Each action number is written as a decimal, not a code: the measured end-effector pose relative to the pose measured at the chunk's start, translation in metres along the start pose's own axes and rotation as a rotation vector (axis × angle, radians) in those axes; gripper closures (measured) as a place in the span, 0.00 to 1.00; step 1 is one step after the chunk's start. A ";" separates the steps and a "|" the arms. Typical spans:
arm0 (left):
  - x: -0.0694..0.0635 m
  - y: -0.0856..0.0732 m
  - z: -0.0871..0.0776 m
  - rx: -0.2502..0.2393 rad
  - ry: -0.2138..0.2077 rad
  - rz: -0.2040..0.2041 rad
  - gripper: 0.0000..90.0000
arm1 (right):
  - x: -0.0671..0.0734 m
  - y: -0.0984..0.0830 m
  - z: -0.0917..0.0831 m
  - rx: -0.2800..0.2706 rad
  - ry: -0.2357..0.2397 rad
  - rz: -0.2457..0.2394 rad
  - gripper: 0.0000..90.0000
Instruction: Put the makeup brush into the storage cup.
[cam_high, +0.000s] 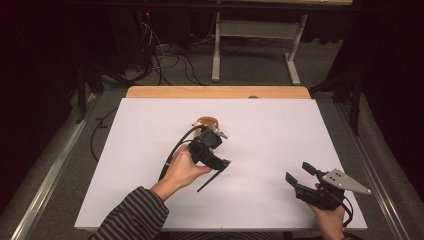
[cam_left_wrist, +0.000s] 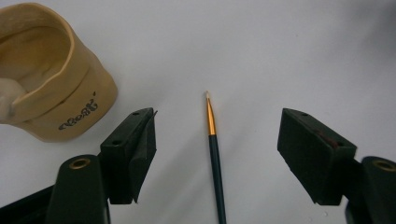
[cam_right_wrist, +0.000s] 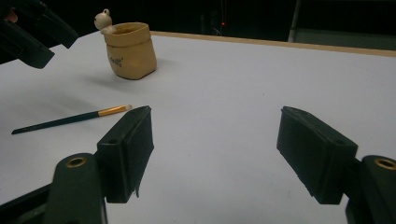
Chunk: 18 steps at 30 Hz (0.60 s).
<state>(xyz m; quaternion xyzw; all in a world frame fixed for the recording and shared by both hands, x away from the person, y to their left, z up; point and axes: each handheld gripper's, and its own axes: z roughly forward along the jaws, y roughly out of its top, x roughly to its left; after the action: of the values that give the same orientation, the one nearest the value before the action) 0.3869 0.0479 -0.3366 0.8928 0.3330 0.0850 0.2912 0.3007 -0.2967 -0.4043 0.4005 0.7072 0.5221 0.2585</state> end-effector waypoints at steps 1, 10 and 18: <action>-0.001 0.001 0.000 0.012 0.004 0.004 0.32 | 0.000 0.000 0.000 0.001 0.000 0.003 0.32; -0.004 0.007 0.006 0.063 0.004 0.019 0.35 | 0.000 0.000 0.000 0.001 0.001 0.005 0.32; -0.003 0.009 0.015 0.121 -0.005 0.015 0.38 | 0.000 0.000 0.000 0.003 0.000 0.007 0.32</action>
<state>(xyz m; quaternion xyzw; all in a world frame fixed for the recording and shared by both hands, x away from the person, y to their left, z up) 0.3950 0.0339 -0.3438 0.9114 0.3300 0.0646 0.2371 0.3007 -0.2970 -0.4043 0.4034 0.7066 0.5220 0.2558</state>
